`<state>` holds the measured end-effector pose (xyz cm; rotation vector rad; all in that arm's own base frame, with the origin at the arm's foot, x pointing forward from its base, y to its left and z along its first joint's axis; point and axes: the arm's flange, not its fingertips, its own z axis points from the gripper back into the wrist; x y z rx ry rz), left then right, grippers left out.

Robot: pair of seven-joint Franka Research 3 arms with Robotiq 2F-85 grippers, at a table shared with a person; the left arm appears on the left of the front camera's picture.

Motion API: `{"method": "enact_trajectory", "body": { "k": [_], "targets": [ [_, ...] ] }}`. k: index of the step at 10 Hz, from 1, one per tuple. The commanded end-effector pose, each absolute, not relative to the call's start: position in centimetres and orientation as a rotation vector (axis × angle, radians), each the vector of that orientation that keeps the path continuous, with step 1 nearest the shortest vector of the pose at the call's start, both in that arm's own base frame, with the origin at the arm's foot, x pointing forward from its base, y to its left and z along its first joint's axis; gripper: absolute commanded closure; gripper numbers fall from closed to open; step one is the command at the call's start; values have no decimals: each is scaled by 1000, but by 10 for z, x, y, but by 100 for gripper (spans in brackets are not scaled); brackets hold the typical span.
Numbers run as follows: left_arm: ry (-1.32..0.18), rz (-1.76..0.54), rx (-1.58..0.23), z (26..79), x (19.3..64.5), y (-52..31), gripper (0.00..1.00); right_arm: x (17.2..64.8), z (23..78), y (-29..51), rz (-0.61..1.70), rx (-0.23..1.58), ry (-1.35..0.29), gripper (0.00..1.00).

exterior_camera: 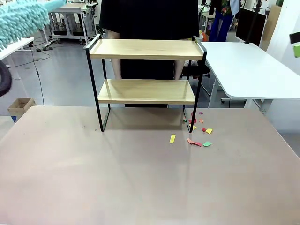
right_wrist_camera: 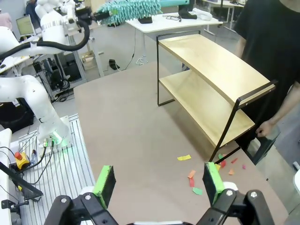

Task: Clean the shelf.
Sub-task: Hand the Duster back to the human.

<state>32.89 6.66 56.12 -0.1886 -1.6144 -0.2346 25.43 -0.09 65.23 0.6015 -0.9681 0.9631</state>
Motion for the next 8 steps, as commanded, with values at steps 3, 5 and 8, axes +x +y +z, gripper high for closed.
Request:
{"method": "enact_trajectory", "body": {
  "k": [3,5,8],
  "targets": [
    [-1556,-138,-108,490,321,41,82,256,654,-1,971,608,-975,0],
    [-1518,-115,-115,464,319,37,82,256,654,-1,971,608,-975,0],
    [-1487,-118,-145,490,356,35,82,256,654,-1,971,608,-975,0]
  ]
}}
